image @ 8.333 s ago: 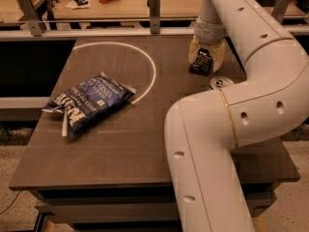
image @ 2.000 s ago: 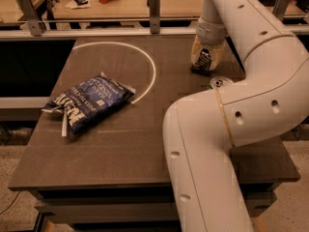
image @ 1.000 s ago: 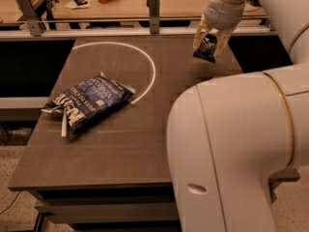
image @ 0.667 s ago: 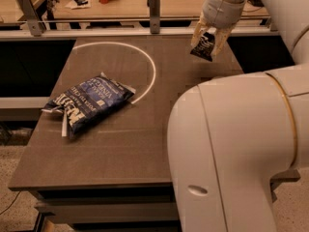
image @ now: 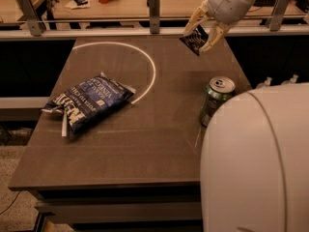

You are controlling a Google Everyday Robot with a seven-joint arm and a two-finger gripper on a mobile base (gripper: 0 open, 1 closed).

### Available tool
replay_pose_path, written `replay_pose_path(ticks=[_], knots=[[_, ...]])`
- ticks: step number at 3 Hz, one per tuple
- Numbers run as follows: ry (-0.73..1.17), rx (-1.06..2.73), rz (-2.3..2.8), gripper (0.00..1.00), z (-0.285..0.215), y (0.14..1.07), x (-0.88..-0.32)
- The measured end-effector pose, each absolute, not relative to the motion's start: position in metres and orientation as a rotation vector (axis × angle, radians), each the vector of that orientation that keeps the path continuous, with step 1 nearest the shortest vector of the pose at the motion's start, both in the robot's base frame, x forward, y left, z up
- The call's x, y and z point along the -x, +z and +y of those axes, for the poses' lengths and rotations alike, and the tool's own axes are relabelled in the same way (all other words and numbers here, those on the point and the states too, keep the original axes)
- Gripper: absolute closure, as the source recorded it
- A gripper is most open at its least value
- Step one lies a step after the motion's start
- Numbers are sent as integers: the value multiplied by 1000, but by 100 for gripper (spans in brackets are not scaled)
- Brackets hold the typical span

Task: Move rxbar chocolate near blue chip bag

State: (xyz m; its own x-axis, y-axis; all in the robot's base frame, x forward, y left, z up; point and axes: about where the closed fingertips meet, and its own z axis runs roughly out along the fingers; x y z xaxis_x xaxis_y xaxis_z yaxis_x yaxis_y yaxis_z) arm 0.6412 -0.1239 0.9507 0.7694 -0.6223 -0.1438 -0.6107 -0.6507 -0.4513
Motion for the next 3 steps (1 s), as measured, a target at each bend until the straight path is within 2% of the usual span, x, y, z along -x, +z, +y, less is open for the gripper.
replay_pose_path(ticks=[3], knots=[[380, 1997, 872, 100, -46, 951, -624]])
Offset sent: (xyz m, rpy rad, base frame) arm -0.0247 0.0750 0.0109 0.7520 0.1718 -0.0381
